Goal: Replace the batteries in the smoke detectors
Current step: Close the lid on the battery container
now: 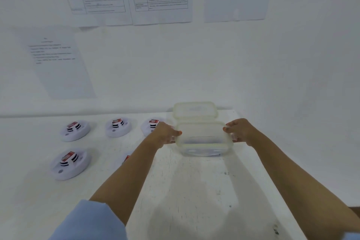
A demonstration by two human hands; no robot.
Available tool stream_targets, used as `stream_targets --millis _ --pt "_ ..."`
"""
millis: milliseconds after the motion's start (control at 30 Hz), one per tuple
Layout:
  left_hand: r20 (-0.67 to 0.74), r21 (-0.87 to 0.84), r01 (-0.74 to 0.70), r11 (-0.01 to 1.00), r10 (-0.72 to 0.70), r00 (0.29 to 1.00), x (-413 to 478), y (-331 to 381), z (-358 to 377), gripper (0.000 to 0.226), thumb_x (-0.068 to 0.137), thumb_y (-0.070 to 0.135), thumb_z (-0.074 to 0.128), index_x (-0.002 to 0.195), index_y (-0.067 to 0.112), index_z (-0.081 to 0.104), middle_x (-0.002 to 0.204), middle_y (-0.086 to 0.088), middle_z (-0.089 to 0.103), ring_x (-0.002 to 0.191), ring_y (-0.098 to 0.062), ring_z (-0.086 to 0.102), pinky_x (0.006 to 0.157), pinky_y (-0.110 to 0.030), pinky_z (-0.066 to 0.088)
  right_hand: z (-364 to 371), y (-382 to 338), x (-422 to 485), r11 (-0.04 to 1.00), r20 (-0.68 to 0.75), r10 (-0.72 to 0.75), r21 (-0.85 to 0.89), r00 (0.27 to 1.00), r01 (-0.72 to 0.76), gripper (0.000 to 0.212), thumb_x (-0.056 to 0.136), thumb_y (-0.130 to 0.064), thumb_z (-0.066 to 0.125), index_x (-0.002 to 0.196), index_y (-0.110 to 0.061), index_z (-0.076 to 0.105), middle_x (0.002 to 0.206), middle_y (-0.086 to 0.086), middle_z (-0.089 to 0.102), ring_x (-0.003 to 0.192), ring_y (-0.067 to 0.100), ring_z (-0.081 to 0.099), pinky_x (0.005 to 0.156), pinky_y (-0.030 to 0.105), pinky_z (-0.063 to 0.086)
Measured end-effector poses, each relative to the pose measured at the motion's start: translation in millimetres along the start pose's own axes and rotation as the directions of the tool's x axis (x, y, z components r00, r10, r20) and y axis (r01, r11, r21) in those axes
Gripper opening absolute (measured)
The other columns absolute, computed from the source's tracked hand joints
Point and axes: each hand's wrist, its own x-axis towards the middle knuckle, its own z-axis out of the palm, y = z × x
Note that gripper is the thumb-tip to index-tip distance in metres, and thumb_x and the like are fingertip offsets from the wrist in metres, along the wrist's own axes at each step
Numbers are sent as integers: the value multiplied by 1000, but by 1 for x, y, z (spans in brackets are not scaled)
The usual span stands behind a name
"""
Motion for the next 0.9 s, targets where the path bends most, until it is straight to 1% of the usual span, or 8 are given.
stream_targets --millis 133,233,433,600,700,767,833,900 --pt "13 -30 32 999 -31 999 -2 0 -1 37 81 -3 65 116 -11 54 126 -20 57 116 -34 56 81 -31 50 -3 -1 5 1000 40 6 4 999 -7 9 85 0 61 92 1 55 80 11 55 63 22 51 60 30 49" --pt "20 -50 42 998 -41 999 -2 -1 -2 22 80 -2 67 100 -6 59 118 -16 60 110 -33 59 80 -32 50 -4 -1 5 1000 49 6 3 999 -6 9 86 1 60 94 3 57 83 14 56 69 25 51 62 31 50" --pt "-5 -37 96 995 -97 995 -7 -4 -9 19 76 -1 72 69 5 55 58 -4 51 50 -11 51 63 -23 51 -2 -1 1 999 109 41 2 993 -42 2 87 0 58 89 0 58 76 13 55 68 24 52 71 36 52" --pt "-29 -42 86 995 -87 996 -8 -8 -10 17 75 0 73 75 4 57 68 -7 54 60 -15 54 63 -25 53 1 -5 -6 998 70 43 -47 997 -40 16 89 -2 56 104 4 58 71 12 55 63 19 52 61 30 50" --pt "-89 24 78 997 -76 993 -6 -9 -7 23 71 5 78 82 -1 58 81 -14 60 76 -22 60 74 -31 55 4 -5 -10 995 -5 37 -94 999 -37 37 88 -7 60 118 12 53 102 28 63 90 33 62 88 44 52" --pt "-189 221 21 975 21 982 -5 -9 -5 33 70 14 81 67 3 50 67 -12 52 64 -19 53 62 -26 47 9 -4 -14 970 -159 -31 -244 987 -8 48 84 -14 66 120 14 50 124 30 53 114 39 54 101 46 43" --pt "-258 353 -4 936 101 961 -8 -7 0 46 72 21 79 55 10 38 55 -5 40 52 -14 41 53 -21 36 17 -2 -19 934 -264 -109 -356 958 8 48 84 -22 67 118 10 53 124 24 55 115 35 54 97 40 43" --pt "-279 375 -6 927 119 953 -10 -10 3 44 75 25 76 56 9 40 55 -3 44 52 -14 45 57 -21 41 25 1 -22 920 -310 -146 -391 940 14 44 87 -24 63 119 4 52 126 17 55 117 31 53 93 35 43"
